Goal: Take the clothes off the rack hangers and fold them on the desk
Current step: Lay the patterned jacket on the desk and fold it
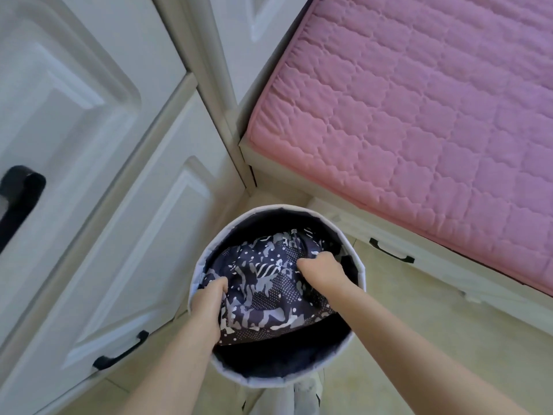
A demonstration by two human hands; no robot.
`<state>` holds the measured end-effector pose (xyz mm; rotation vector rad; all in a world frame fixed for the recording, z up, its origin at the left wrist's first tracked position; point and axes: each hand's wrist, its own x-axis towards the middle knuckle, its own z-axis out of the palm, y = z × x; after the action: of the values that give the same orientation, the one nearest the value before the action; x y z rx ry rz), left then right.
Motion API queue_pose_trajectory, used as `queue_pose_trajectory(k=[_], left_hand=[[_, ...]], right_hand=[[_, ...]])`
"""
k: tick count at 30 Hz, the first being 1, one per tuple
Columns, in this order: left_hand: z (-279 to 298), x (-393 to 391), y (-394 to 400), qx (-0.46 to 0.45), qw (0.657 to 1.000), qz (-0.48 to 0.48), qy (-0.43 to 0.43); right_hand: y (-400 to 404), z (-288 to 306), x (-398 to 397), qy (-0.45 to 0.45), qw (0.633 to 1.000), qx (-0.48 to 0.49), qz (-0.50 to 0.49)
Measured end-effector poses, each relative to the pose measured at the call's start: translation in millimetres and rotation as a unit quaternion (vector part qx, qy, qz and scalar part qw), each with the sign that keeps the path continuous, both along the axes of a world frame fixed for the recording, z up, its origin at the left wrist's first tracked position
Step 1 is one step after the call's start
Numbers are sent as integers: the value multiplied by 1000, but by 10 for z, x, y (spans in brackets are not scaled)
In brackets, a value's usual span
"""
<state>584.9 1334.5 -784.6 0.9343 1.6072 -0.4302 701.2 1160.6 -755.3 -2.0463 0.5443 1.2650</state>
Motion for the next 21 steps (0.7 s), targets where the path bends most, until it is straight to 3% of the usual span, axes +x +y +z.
queue_pose_trajectory(k=[5, 10, 15, 21], left_hand=[[9, -30, -228, 51, 999, -2, -18], [-245, -9, -273, 67, 994, -67, -56], [-473, -64, -221, 91, 969, -200, -115], [-732, -122, -279, 134, 949, -269, -96]], right_hand=[[-106, -20, -7, -62, 998, 16, 16], [-253, -293, 16, -18, 1000, -8, 22], [-281, -582, 109, 14, 998, -49, 34], [-273, -788, 56, 29, 996, -81, 33]])
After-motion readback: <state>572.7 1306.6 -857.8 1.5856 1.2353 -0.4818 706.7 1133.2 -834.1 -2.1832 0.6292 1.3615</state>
